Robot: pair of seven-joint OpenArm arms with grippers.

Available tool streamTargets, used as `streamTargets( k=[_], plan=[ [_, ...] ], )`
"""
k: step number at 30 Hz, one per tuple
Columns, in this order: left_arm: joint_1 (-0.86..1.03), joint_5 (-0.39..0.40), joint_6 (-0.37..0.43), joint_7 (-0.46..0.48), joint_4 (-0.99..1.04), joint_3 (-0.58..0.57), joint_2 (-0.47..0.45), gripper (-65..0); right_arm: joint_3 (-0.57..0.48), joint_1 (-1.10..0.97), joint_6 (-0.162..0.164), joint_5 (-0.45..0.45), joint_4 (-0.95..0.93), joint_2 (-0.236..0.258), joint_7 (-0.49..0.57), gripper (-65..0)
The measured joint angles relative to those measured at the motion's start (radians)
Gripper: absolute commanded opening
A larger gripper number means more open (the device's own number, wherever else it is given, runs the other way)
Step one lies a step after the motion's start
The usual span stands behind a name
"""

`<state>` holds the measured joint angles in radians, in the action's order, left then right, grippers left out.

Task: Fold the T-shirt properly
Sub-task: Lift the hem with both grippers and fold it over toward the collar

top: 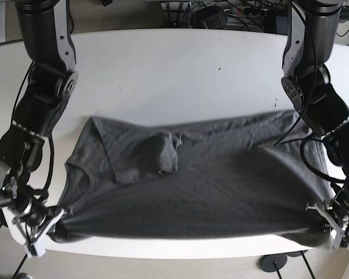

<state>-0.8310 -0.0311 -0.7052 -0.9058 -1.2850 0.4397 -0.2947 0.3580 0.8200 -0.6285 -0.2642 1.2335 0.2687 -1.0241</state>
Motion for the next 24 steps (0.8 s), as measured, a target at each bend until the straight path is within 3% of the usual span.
streamTargets(
  k=[6, 10, 12, 15, 21, 24],
  plan=[
    [-0.314, 0.015, -0.003, 0.002, 0.103, -0.048, -0.037, -64.0, -0.055, 0.371, -0.002, -0.006, -0.146, 0.056, -0.005, -63.4],
    [-0.333, 0.016, -0.003, 0.005, 0.137, -0.037, -0.058, -64.0, -0.053, 0.389, -0.005, -0.027, -0.130, 0.052, -0.056, -63.4],
    [-0.275, 0.017, -0.003, 0.005, 0.137, -0.038, -0.058, -64.2, -0.050, 0.299, -0.030, -0.025, -0.071, 0.053, -0.054, -63.4],
    [-0.148, 0.044, -0.010, 0.014, 0.142, 0.002, -0.061, -64.2, -0.029, 0.096, -0.035, -0.020, 0.053, 0.043, -0.071, -63.4],
    [0.305, 0.172, -0.005, 0.091, 0.104, 0.126, -0.086, -64.2, 0.074, -0.396, -0.044, -0.020, 0.258, -0.068, -0.070, -63.4],
    [0.509, 0.249, -0.005, 0.095, 0.029, 0.166, -0.085, -64.2, 0.134, -0.574, -0.072, -0.008, 0.321, -0.114, -0.072, -63.4]
  ],
)
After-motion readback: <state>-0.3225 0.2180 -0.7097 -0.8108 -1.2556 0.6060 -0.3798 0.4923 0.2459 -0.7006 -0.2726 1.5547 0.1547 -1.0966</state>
